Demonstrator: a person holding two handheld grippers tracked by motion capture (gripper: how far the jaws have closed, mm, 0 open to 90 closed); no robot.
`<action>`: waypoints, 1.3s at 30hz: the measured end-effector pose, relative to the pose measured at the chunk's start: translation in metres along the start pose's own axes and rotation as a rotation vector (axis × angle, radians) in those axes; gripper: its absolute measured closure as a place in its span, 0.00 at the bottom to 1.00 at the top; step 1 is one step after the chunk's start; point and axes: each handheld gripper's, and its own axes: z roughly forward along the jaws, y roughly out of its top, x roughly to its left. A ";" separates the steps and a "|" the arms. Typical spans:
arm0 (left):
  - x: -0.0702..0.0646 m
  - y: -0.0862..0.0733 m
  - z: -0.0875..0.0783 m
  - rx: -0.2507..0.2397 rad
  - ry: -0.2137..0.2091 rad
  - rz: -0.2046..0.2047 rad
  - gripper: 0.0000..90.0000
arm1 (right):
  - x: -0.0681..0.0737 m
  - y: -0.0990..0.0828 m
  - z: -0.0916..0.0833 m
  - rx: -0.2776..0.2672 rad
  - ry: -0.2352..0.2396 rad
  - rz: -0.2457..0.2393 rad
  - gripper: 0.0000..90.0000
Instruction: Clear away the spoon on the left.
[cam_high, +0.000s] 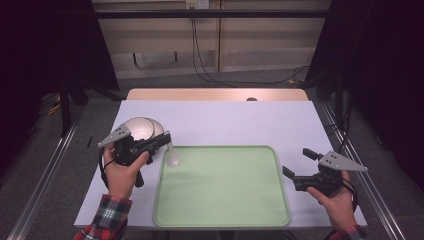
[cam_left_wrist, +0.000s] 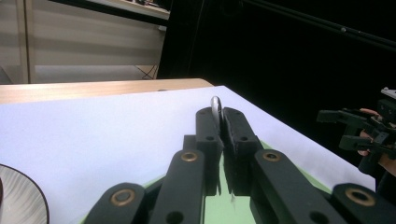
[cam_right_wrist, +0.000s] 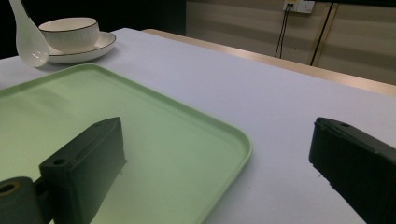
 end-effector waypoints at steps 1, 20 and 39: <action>0.000 -0.001 0.000 0.000 -0.002 -0.002 0.95 | 0.000 0.000 0.000 0.000 0.001 0.000 0.03; -0.005 -0.019 0.000 0.047 -0.014 -0.005 0.95 | 0.001 0.000 0.001 0.000 0.001 -0.009 0.03; -0.015 -0.030 0.002 0.086 -0.053 -0.015 0.95 | 0.002 0.000 0.001 0.005 0.012 -0.010 0.03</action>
